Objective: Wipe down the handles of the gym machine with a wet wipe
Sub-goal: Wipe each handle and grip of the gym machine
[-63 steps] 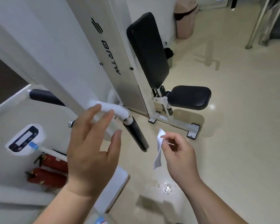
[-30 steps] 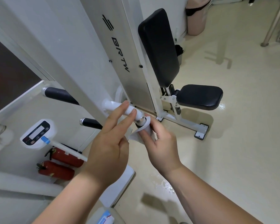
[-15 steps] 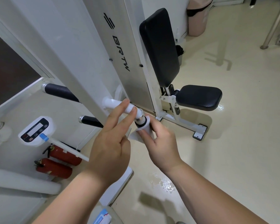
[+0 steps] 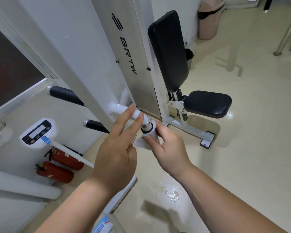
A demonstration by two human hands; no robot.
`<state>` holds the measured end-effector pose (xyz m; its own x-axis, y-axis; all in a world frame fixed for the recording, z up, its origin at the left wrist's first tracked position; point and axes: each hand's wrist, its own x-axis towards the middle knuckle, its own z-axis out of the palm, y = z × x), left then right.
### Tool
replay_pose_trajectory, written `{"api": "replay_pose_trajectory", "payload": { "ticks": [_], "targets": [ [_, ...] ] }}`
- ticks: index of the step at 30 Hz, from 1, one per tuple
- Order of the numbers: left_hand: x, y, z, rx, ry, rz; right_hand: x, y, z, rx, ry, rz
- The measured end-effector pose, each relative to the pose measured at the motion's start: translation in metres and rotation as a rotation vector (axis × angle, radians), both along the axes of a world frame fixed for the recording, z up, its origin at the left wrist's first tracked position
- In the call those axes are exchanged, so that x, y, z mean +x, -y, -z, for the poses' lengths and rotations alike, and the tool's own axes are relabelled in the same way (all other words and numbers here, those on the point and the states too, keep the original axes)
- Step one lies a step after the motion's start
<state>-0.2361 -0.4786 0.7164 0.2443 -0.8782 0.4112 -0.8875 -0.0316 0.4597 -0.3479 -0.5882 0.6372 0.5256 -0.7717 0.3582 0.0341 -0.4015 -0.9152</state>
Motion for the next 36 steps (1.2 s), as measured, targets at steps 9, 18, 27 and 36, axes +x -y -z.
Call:
{"api": "replay_pose_trajectory", "payload": {
  "ticks": [9,18,27,36],
  "targets": [
    [0.014,-0.005,0.004,-0.026,0.005,0.051,-0.008,-0.015,0.058,0.229,-0.213,-0.073],
    [0.024,0.000,0.005,-0.048,-0.070,0.191,0.008,-0.009,-0.016,0.051,-0.107,0.054],
    [0.026,-0.002,0.013,-0.129,-0.052,0.173,-0.006,-0.015,0.019,0.172,-0.321,-0.038],
    [0.009,0.022,0.031,-0.360,-0.050,-0.019,-0.005,0.033,-0.011,0.076,-0.179,-0.366]
  ]
}}
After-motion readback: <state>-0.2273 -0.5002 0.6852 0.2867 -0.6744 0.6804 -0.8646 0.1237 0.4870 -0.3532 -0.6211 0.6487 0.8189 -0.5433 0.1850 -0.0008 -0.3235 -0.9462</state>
